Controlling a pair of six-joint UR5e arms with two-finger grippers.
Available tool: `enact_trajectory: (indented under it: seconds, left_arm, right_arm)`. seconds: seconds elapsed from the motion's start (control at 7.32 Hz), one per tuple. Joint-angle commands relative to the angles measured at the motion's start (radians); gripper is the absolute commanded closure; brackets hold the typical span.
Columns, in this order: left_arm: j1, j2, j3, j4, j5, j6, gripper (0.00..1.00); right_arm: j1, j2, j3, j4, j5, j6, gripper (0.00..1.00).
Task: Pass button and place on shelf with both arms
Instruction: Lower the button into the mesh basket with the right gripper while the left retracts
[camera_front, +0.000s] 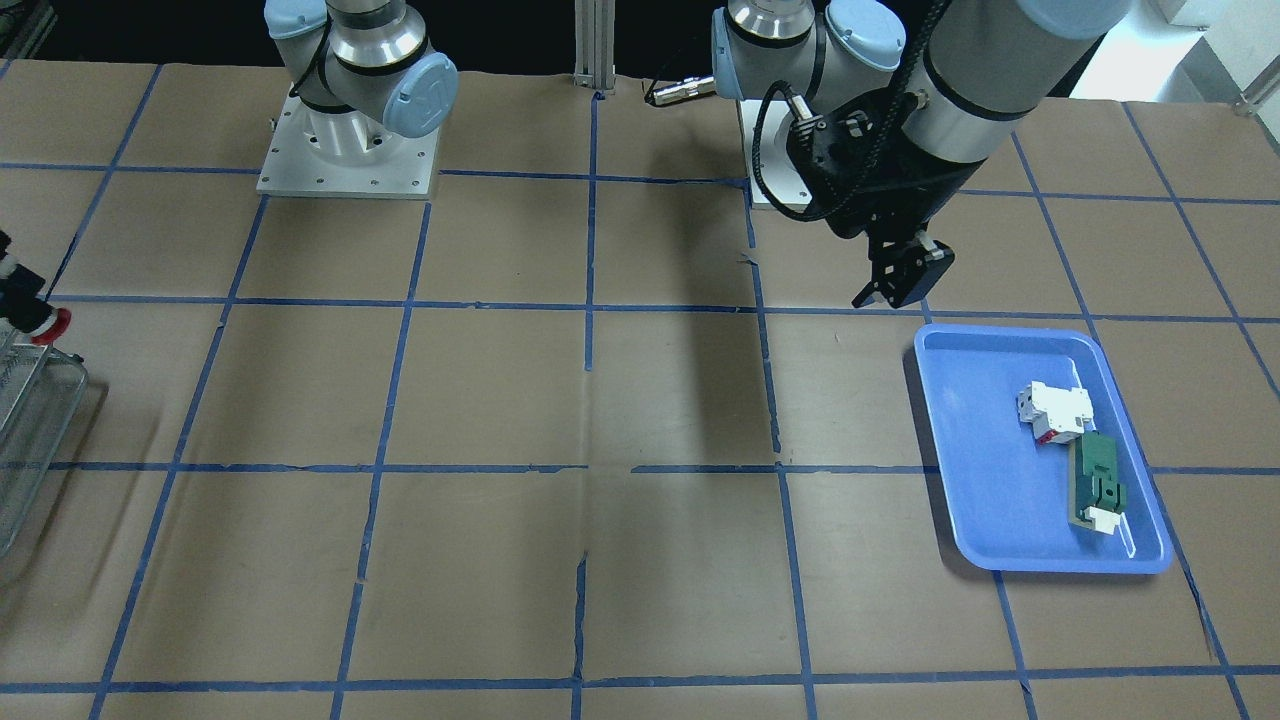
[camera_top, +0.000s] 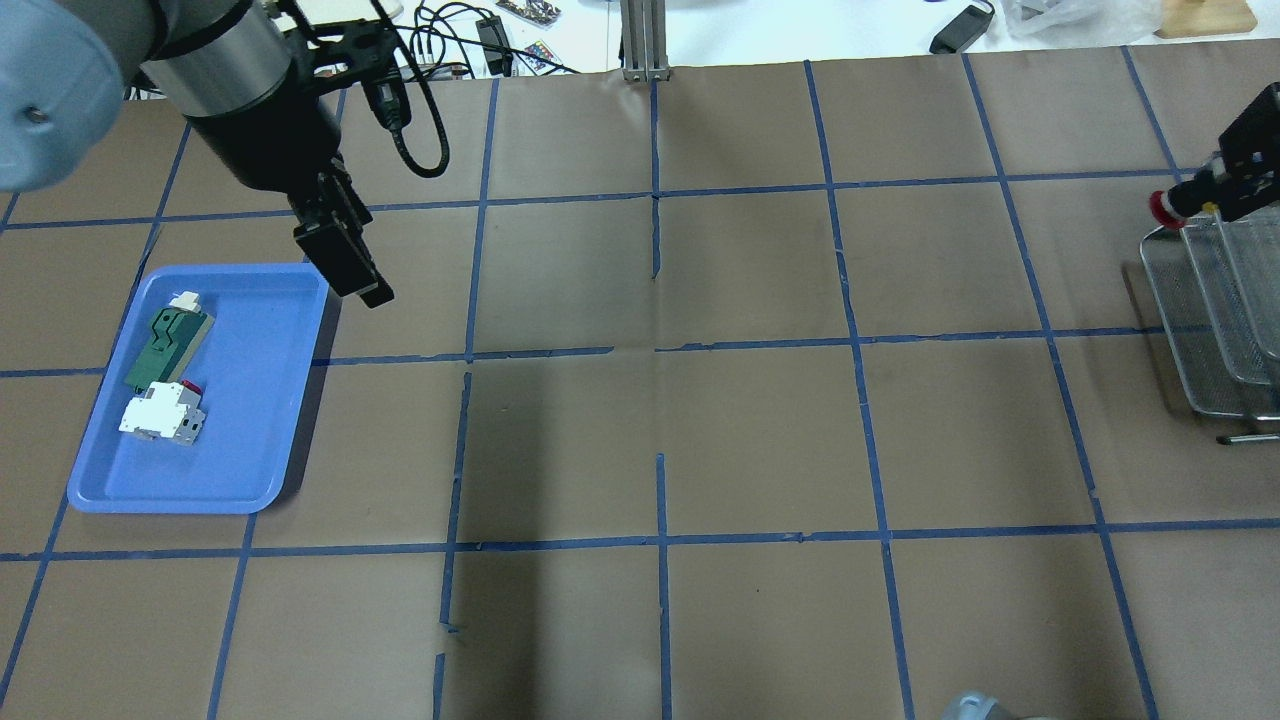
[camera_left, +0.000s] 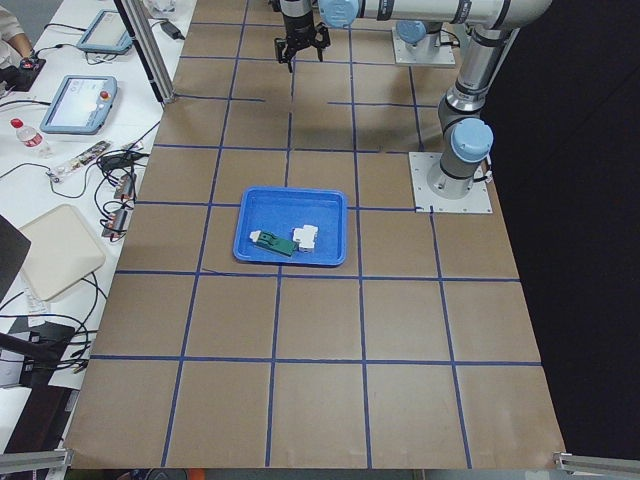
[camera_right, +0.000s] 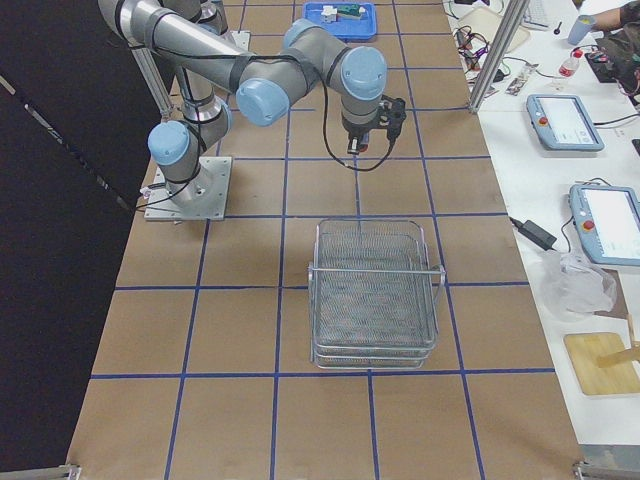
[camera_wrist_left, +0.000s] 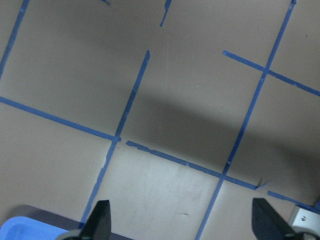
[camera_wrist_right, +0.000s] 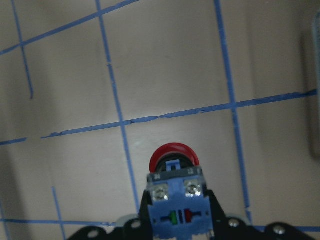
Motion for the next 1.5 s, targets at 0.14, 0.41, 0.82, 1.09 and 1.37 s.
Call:
enact_trajectory:
  seconds: [0.14,0.41,0.82,1.09,1.37]
  left_arm:
    - [0.026,0.049,0.001,-0.144,0.03,-0.156,0.0]
    - [0.023,0.07,0.017,-0.122,0.026,-0.461,0.0]
    - [0.024,0.072,0.001,0.06,0.028,-0.604,0.0]
    - [0.026,0.071,0.002,0.09,0.028,-0.991,0.0]
    - [0.026,0.069,0.01,0.108,0.026,-1.225,0.0]
  right_arm:
    - [-0.026,0.084,-0.019,-0.211,-0.2,-0.07,1.0]
    - [-0.046,0.12,-0.019,-0.253,-0.276,-0.121,1.0]
    - [-0.055,0.167,-0.013,-0.291,-0.339,-0.126,1.0]
    - [-0.075,0.193,-0.014,-0.317,-0.347,-0.126,0.93]
    - [-0.102,0.201,-0.011,-0.319,-0.337,-0.127,0.34]
